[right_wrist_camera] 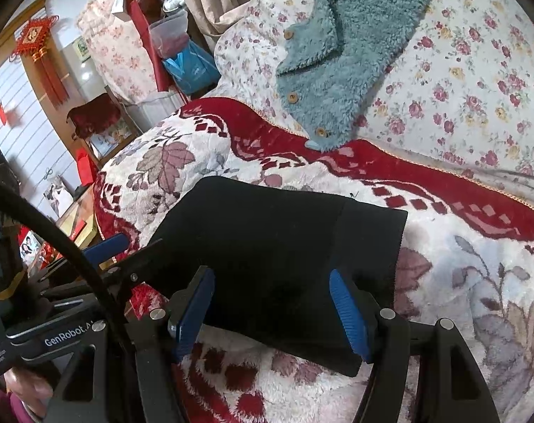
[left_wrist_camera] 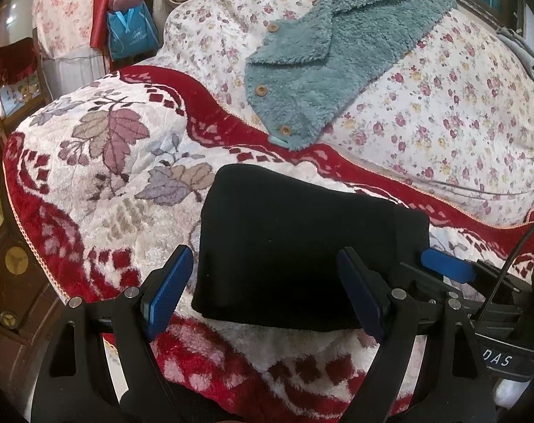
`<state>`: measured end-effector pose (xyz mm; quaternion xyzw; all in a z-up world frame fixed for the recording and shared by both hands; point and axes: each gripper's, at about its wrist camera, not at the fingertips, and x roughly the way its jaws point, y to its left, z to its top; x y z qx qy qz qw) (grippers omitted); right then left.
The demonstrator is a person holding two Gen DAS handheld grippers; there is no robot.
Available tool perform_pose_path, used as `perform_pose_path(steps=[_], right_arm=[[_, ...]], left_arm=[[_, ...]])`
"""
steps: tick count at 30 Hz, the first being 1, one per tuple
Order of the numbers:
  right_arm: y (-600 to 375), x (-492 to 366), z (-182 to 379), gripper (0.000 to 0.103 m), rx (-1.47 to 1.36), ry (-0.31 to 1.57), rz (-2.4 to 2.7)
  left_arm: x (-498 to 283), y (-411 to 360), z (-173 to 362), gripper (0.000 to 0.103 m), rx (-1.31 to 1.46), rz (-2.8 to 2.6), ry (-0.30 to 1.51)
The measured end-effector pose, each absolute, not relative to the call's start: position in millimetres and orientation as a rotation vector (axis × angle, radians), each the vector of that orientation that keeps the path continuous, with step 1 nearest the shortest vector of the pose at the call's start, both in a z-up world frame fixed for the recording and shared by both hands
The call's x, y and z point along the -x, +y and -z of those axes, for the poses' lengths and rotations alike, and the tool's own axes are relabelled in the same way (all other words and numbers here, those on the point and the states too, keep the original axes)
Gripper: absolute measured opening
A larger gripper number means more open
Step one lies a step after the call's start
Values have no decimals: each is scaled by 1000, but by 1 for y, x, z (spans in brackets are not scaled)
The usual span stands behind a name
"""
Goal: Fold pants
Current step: 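Open both tools and release the folded pants on the blanket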
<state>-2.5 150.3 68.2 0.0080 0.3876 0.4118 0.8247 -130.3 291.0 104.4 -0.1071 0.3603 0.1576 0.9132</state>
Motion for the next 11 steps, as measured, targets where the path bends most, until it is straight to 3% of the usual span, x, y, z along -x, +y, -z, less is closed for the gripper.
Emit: perform_pose_path(steps=[4,11], right_arm=[[152,3,-66,66,-19,832,-882],[142,6,-73,66,-35,816,-877]], left_arm=[[135,291,-106,78,193,-350,693],[134,281,-109,78,174,-332,731]])
